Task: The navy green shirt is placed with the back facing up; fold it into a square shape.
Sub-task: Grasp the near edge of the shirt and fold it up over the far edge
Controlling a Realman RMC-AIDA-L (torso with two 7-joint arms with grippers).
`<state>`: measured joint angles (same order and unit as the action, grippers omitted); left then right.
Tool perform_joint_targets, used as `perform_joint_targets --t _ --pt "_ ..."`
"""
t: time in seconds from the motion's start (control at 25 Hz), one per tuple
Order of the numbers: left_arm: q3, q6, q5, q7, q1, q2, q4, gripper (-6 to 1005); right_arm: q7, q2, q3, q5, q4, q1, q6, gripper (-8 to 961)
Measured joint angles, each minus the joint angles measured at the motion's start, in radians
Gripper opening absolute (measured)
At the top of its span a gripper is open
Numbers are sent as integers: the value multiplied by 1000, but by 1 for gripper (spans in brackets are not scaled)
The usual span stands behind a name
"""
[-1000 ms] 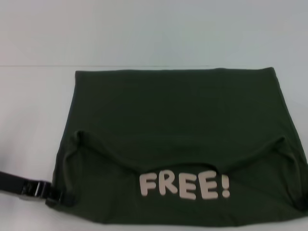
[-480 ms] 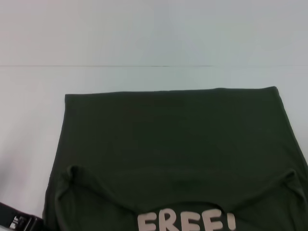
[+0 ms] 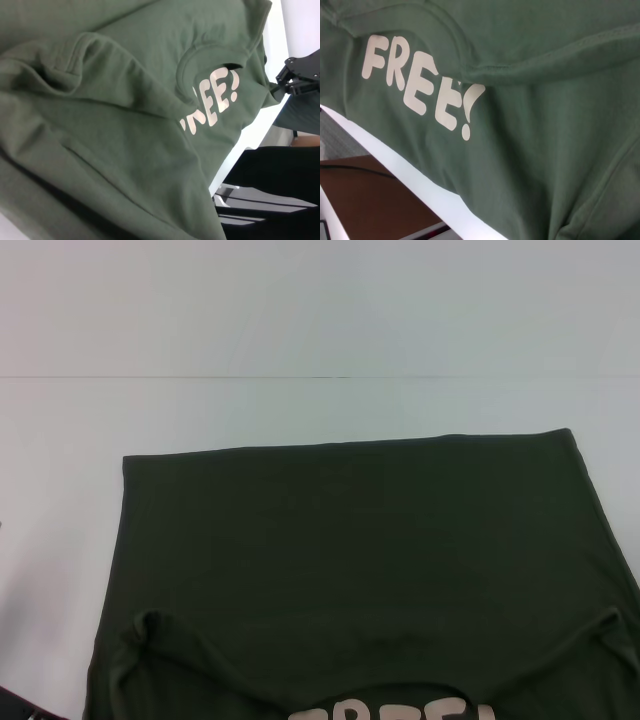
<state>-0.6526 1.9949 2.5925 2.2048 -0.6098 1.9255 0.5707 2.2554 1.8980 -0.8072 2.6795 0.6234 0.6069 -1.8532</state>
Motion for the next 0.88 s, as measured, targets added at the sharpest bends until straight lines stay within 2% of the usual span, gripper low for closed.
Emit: perform_joint_targets --t 0.16,0.36,0.68,0.88 --pt "15 1 -4 -3 1 -5 13 42 -1 0 14 -4 6 -9 -2 39" --pt "114 15 -12 -17 -18 -15 20 42 -33 -5 132 -7 7 -6 -32 40" --pt "263 -16 -76 10 -52 -35 12 42 -16 -59 400 -40 -2 9 -28 40" --pt "359 -122 -139 50 -59 -44 10 42 34 -72 444 -128 -12 8 53 40"
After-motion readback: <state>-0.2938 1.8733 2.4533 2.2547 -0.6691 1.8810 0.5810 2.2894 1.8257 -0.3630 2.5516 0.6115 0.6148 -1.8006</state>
